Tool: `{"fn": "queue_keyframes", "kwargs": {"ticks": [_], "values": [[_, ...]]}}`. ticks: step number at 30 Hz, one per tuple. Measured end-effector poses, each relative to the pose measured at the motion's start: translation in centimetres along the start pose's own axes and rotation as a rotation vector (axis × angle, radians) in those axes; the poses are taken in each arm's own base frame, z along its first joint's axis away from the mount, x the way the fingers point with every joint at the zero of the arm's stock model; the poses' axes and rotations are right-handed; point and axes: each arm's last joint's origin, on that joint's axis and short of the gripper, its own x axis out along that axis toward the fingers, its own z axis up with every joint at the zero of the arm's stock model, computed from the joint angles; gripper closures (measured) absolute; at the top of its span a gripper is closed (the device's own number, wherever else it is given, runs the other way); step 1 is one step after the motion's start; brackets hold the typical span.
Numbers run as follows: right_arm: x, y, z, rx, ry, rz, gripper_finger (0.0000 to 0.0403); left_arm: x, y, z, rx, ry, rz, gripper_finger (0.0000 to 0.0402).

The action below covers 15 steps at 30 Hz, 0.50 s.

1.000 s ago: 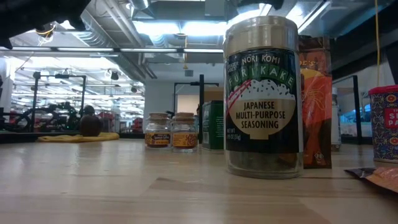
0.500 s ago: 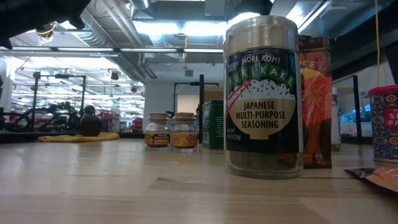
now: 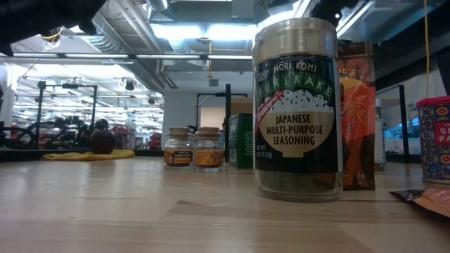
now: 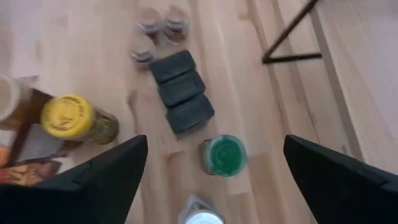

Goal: Shelf spices
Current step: Put the top green seasoning bottle on the shelf

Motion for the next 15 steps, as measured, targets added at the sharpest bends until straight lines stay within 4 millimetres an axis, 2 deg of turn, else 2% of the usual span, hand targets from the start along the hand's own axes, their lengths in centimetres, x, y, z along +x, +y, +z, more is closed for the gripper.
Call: {"fn": "queue_keyframes", "kwargs": {"ticks": [11,15], "values": [[7.0,-1.6,-0.5,0.068,0.229,-0.05,0.002,0.0,0.0,0.0,0.075,0.0,0.001,0.0391],[9.3,-1.8,-0.7,0.079,0.317,-0.004,0.002,0.0,0.0,0.0,0.088,0.0,0.001,0.0391]]}}
